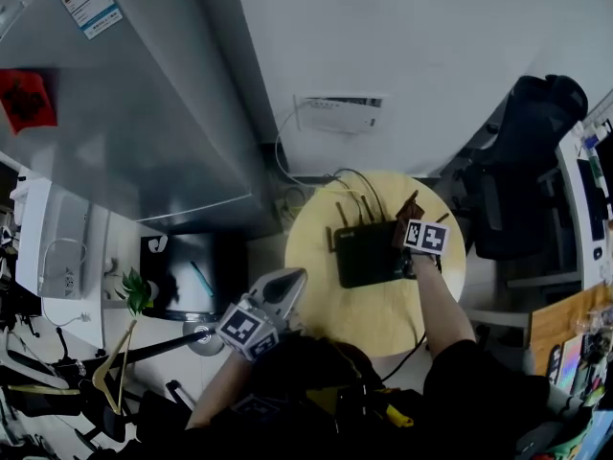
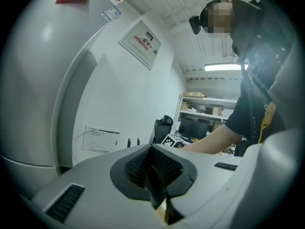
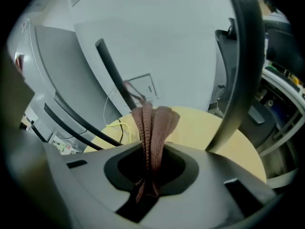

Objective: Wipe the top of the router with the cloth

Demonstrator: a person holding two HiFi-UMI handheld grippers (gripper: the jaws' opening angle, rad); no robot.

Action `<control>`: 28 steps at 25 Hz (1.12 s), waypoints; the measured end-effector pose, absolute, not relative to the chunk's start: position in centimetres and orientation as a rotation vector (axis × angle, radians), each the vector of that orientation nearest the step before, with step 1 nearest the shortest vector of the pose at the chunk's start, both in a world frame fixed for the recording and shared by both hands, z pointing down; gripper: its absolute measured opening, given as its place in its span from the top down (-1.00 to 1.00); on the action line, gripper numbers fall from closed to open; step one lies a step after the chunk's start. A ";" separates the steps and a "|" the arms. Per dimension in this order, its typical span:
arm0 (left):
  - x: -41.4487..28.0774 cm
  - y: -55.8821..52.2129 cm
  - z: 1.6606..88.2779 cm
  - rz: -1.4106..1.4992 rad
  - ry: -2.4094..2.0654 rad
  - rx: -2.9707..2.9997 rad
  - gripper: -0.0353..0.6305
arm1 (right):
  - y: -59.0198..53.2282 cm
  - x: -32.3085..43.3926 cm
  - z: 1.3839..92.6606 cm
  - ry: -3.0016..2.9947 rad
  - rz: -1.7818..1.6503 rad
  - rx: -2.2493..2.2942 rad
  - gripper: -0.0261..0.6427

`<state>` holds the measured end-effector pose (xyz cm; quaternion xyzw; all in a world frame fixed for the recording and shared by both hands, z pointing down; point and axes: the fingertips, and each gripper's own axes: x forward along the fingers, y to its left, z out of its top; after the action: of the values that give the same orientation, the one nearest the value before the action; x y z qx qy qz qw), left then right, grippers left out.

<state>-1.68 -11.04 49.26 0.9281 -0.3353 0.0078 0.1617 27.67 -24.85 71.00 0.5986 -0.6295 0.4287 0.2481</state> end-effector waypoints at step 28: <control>0.0 -9.5 48.5 -0.019 -0.829 2.701 0.90 | -25.8 27.1 61.1 -1.872 0.631 1.674 0.73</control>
<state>-0.04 -9.54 48.49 0.9440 -0.2898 -0.0068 0.1575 27.06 -25.82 61.09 0.6219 -0.6956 0.2346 0.2726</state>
